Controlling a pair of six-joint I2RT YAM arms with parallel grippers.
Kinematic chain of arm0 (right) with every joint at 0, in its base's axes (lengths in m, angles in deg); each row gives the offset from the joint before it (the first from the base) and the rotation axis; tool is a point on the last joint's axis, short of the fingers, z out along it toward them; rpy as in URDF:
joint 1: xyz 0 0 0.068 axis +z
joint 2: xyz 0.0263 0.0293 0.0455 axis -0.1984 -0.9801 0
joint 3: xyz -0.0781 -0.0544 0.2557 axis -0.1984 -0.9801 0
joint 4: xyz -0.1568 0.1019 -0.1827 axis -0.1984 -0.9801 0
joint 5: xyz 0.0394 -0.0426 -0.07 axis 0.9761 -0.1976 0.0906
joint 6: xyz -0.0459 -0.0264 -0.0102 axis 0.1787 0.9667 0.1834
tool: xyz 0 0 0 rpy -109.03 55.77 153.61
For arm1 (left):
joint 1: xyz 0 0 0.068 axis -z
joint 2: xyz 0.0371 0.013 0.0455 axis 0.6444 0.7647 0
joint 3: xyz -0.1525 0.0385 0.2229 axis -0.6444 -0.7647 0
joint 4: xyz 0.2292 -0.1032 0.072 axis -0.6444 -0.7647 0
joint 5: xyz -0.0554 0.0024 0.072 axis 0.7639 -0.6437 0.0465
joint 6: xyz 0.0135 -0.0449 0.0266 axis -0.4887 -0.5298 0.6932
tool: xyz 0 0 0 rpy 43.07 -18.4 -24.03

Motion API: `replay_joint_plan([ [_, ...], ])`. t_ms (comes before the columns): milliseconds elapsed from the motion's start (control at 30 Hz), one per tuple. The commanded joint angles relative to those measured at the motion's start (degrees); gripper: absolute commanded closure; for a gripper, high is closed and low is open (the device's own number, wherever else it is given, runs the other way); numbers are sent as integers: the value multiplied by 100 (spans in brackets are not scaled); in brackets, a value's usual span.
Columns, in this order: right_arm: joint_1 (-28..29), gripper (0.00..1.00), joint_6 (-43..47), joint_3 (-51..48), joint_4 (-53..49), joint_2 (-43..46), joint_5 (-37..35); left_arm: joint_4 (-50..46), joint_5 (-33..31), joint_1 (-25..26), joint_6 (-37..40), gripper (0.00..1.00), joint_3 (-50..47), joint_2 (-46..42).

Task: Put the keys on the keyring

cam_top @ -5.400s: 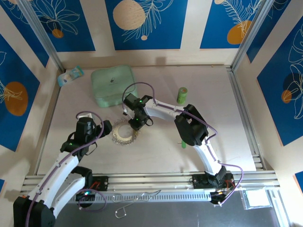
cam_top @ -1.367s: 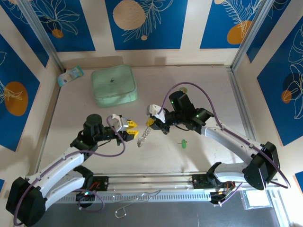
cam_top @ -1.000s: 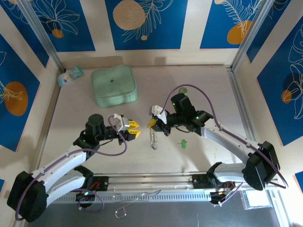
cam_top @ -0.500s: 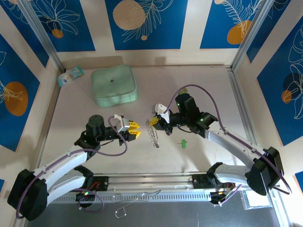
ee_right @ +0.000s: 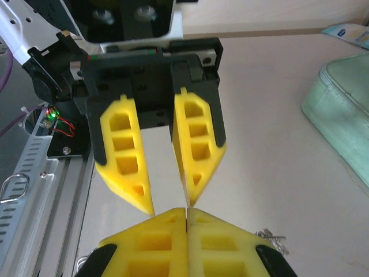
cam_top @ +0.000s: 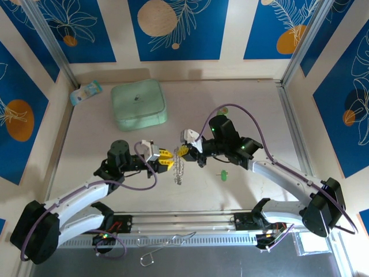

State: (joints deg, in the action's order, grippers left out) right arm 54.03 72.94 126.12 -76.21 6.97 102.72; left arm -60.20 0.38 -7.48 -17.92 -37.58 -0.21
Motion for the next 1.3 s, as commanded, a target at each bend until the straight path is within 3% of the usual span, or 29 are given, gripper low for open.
replay_joint_plan([
  [0, 121, 100, 97, 275, -39, -106, 22, 285, 190, 102, -84, 73, 76, 103],
  [367, 461, 100, 452, 571, -346, -481, -338, 302, 260, 137, -76, 79, 112, 205],
  [500, 478, 100, 507, 597, -401, -522, -324, 235, 261, 137, -27, 89, 129, 205],
  [567, 474, 100, 518, 598, -419, -529, -310, 203, 262, 135, 10, 99, 145, 209],
  [667, 437, 100, 480, 544, -364, -480, -199, 170, 248, 145, 52, 100, 174, 203],
  [700, 402, 98, 423, 510, -310, -453, -126, 204, 214, 146, 56, 100, 158, 201],
  [767, 225, 80, 158, 376, -95, -344, 138, 352, 144, 153, 68, 100, 92, 208],
  [867, -243, 68, -388, -14, 441, -14, 687, 675, -4, 155, 74, 100, -23, 253],
  [1067, -991, 66, -886, -785, 1002, 608, 1253, 1339, -108, 155, 98, 100, -129, 490],
  [1267, -1128, 67, -527, -1299, 1166, 1015, 1103, 2200, 31, 152, 94, 100, -169, 978],
])
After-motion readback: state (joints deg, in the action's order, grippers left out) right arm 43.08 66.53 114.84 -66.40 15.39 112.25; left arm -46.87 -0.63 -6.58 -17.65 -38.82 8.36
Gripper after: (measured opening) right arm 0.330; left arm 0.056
